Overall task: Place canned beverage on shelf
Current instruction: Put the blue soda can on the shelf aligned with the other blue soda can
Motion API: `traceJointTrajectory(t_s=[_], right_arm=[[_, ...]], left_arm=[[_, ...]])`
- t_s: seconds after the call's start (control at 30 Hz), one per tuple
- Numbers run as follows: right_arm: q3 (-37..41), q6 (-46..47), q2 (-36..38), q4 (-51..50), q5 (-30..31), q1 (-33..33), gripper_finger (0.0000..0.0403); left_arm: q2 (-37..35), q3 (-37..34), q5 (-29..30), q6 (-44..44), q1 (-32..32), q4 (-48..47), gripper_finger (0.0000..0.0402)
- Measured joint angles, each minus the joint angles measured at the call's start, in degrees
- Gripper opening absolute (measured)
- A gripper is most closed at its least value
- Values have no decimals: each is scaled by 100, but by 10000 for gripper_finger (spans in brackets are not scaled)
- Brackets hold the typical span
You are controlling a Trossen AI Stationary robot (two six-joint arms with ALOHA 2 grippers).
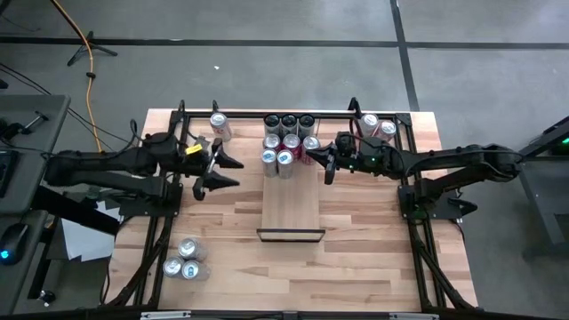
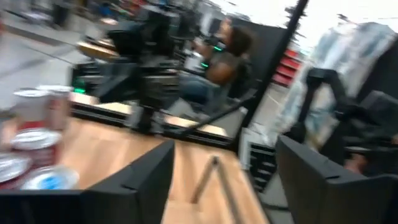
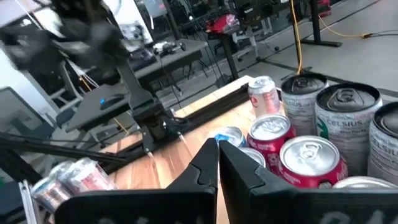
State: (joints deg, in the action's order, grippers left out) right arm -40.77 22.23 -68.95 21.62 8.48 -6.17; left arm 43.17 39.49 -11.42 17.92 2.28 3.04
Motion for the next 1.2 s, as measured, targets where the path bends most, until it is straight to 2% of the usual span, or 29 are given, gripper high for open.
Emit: traceJointTrajectory(t_s=[0.2, 0.37, 0.67, 0.8, 1.0, 1.1, 1.2], right_arm=[[0, -67, 90, -458, -1, -22, 0], [0, -33, 90, -752, -5, -22, 0], [0, -191, 87, -1193, -3, -22, 0], [0, -382, 81, -1262, -3, -22, 0], [0, -462, 76, -1282, -3, -17, 0], [0, -474, 76, -1281, -3, -17, 0], [0, -474, 76, -1282, -3, -17, 0]], left_arm=[[569, 1223, -11, 316, -995, -1163, 284], [1309, 2312, 13, 858, -2145, -2359, 289], [2911, 4260, 93, 2364, -4094, -5746, 289], [3385, 4387, 386, 2711, -4925, -6523, 289], [3917, 4057, 1425, 2550, -5953, -6666, 289], [4100, 3771, 1696, 2237, -6130, -6780, 289], [4162, 3443, 1726, 2258, -6070, -6801, 289]])
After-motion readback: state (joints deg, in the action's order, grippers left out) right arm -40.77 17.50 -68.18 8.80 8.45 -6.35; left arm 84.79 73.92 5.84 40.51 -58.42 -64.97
